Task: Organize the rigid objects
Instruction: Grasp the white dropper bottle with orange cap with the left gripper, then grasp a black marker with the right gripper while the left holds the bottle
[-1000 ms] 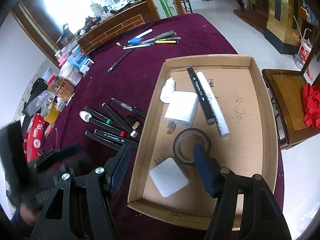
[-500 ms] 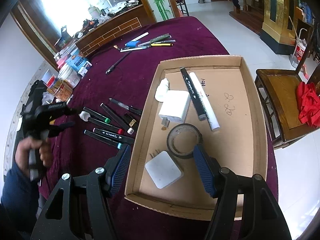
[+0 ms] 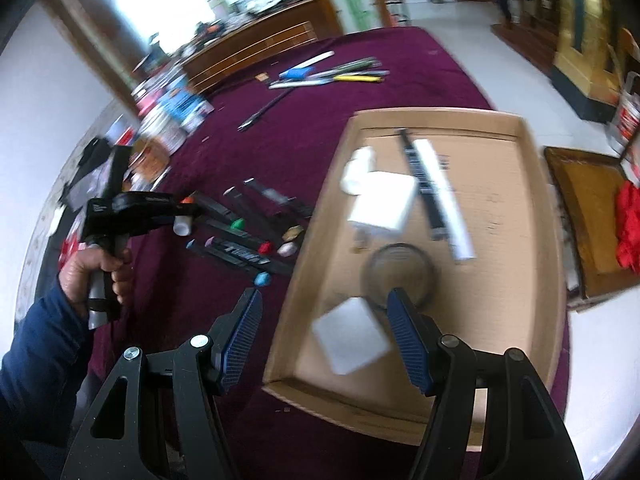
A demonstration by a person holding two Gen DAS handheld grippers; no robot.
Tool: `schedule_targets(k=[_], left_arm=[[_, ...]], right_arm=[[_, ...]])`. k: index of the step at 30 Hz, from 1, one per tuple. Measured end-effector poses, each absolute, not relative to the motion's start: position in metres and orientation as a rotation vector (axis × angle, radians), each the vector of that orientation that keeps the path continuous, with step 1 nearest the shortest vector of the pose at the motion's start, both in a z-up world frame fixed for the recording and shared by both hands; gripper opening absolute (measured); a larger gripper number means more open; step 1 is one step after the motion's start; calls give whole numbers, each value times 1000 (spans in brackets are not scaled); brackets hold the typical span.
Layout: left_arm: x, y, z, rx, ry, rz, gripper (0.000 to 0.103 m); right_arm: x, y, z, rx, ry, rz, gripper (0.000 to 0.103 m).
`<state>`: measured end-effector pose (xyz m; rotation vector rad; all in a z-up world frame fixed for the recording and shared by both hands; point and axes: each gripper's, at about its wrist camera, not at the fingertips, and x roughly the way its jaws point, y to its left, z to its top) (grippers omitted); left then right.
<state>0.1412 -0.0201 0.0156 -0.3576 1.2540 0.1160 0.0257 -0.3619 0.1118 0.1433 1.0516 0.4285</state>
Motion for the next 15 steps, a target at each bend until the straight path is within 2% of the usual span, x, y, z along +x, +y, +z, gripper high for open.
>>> schedule_targets(k=[3,6,11,13,15], left_arm=[[122,-18,16,-262,1243,107,24],[108,-10,17,-266,1252,90,24],[83,-6,17,-210,1235,61,24],[81,-5,17,-210,1225,51,24],[80,-5,17,-213,1224,48,24]], right_arm=[[26,-334,104,94,1093,511,58],[32,-304,95,48,1152,604,45],[55,-253,82,-116,1177,669,43],[66,-237,76,-172,1189,678,33],[75,-226,70,-211,1205,682,30]])
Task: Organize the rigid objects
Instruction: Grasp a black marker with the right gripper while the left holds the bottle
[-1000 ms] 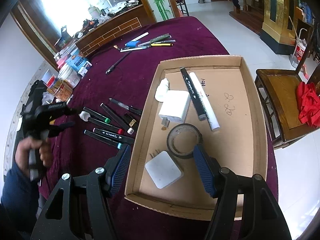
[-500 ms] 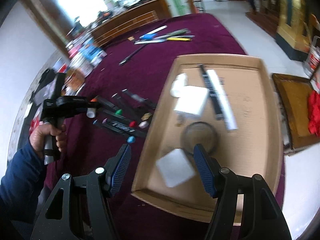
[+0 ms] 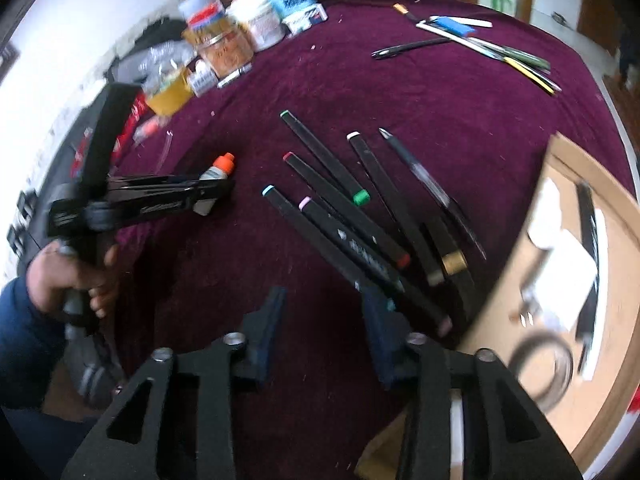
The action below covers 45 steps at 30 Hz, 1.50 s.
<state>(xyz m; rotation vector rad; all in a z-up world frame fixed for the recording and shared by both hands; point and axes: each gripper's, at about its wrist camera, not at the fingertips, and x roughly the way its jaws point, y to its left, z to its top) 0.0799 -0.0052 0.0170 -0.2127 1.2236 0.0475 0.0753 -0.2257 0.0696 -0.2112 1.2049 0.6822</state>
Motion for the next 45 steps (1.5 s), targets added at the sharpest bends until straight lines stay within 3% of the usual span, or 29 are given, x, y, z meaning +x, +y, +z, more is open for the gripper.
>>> schedule_targets(k=[12,21,33,45], left_arm=[[74,-6,19,-181,1213,28,24],[76,-10,17,-138,1207,19,24],[75,-11,17,-114,1191,1,24],[73,-15,17,-75,1176,-7,24]], right_arm=[[111,-187,41,-332,1264,720,31],[95,-151,21,-613,1246,740,30],[70,-159,42,-516,1159,688,30],[97,-160,26,-468,1230,653,26]])
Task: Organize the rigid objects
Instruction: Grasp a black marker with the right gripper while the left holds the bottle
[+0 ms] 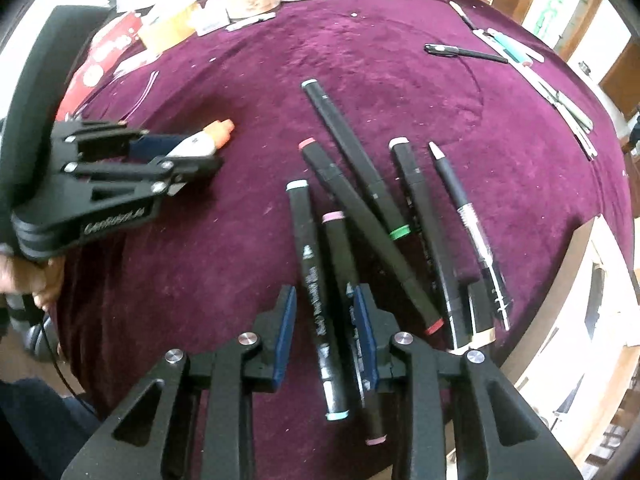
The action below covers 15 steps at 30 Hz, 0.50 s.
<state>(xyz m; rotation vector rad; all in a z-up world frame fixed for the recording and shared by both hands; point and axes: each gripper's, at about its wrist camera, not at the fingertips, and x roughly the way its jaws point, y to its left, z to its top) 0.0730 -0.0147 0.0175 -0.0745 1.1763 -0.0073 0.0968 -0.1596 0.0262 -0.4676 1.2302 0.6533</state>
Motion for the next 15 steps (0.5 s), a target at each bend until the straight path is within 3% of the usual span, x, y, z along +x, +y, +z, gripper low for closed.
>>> schedule_targets(k=[8,15], left_arm=[[71,-11,17,-87,1162,-26,24],[70,-15,17,-72,1160,-16,24]], right_arm=[[77,-154,42,-504,1148,647,25],[75,-159,36,-468,1208,681,25]])
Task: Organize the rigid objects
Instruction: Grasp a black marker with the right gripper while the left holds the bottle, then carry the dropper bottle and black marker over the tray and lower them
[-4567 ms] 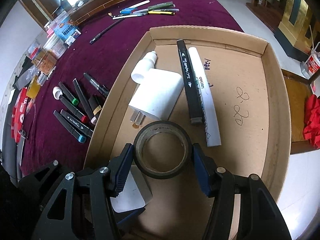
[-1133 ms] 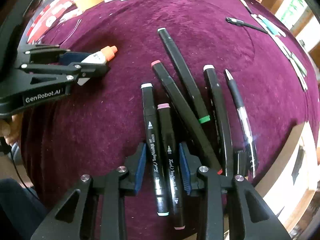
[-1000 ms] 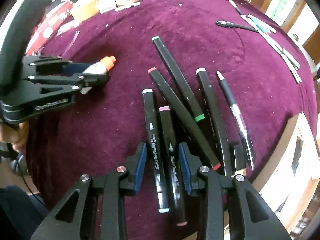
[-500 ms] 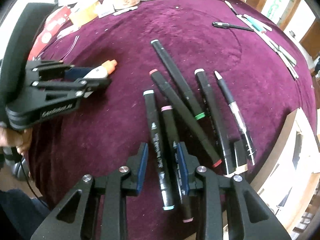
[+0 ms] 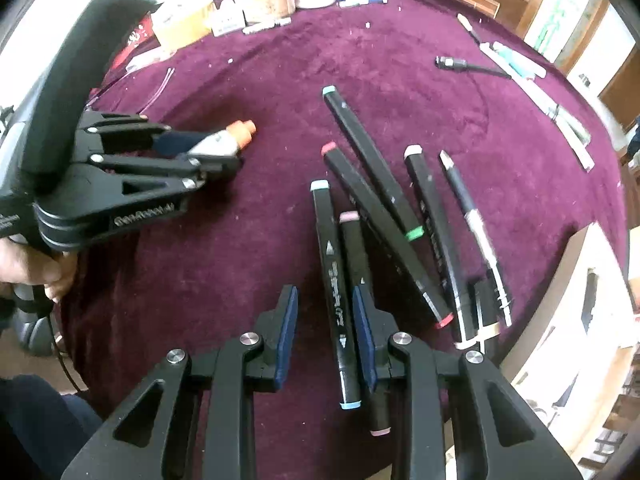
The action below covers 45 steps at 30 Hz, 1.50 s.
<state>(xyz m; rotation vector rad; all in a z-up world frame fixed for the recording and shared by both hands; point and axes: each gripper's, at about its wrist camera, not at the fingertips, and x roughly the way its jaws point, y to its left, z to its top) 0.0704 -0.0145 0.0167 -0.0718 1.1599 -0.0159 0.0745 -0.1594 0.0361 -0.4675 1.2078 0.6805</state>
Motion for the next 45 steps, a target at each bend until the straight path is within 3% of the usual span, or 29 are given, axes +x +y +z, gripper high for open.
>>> schedule_targets(k=[10,25,45], left_arm=[[69,-15,16,-71,1152,-20,24],[25,-5,33,-280,1119,-118,24],[31,-132,92,-144,1065,-381,24]], right_arm=[[80,-170,26,-423,1234,623,13],[41,-221,57,19,1237,604,13],[31,-331,85,325,1135,469,13]])
